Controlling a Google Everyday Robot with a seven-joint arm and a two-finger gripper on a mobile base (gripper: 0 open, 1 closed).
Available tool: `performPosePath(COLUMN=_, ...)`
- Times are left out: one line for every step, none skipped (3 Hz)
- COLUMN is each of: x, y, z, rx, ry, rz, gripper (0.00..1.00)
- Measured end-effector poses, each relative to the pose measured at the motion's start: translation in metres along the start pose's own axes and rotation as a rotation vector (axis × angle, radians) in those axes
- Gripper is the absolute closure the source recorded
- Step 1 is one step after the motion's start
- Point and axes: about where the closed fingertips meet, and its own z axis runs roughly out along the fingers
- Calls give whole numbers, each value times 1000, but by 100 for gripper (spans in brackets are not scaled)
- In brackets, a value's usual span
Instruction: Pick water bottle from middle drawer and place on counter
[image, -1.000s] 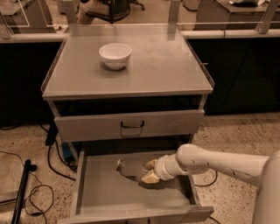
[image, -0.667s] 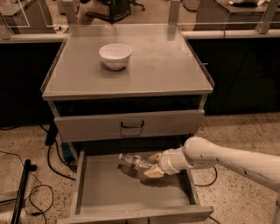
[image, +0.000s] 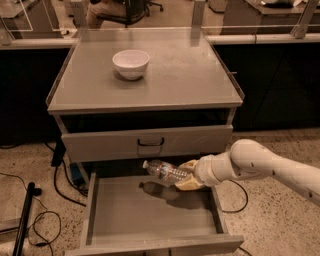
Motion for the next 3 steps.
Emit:
performPosePath(x=-36, y=-16, z=-58, rx=20, ry=8, rz=-69, gripper=100)
performPosePath(x=-68, y=-24, z=-87, rx=-3, ry=32, rz=-126, gripper=100)
performPosePath(x=-103, y=-43, z=-120, rx=-11, ry=74, rz=-160, gripper=100)
